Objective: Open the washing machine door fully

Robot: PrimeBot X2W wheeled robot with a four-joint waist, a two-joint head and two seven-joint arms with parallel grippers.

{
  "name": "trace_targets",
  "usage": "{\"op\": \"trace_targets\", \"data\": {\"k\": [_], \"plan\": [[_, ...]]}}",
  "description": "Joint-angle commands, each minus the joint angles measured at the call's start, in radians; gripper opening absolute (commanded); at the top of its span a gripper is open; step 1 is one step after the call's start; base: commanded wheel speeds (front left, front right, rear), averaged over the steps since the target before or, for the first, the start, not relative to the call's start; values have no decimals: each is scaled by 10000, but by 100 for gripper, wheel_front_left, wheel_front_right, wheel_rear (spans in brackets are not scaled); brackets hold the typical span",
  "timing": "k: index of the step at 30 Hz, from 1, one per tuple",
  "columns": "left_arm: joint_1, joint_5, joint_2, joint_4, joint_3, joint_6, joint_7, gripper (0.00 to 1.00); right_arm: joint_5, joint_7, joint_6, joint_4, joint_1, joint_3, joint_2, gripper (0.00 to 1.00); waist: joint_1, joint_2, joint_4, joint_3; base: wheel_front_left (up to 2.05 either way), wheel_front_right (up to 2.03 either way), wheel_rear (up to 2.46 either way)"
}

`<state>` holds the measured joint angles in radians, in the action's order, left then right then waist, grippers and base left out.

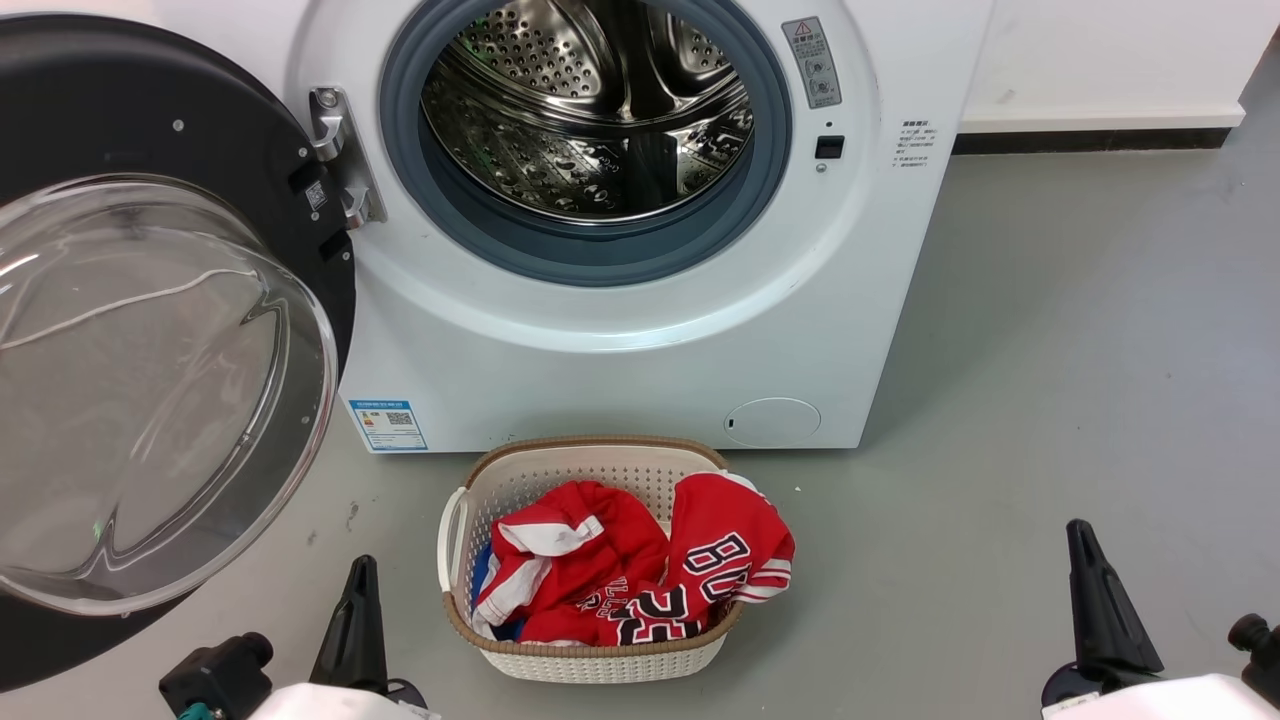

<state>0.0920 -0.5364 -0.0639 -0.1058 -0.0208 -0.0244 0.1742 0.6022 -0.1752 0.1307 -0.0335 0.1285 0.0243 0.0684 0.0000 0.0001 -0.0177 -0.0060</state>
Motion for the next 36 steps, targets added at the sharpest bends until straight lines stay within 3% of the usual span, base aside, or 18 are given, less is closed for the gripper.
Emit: {"op": "trace_targets", "data": {"k": [1, 16, 36], "plan": [[-293, -387, -99, 52, 59, -55, -53, 0, 398, 48, 2, 67, -307, 2, 97, 0, 0, -1, 2, 1, 0, 0, 0], [-706, -2916, -157, -253, 200, -300, -582, 0, 2791, 567, 1, -422, -806, 40, 165, 0, 0, -1, 31, 16, 0, 0, 0], [-1121, -5494, -183, -593, 414, -552, -1178, 0, 5226, 1155, 1, -940, -1291, 134, 192, 0, 0, -1, 66, 34, 0, 0, 0]]}}
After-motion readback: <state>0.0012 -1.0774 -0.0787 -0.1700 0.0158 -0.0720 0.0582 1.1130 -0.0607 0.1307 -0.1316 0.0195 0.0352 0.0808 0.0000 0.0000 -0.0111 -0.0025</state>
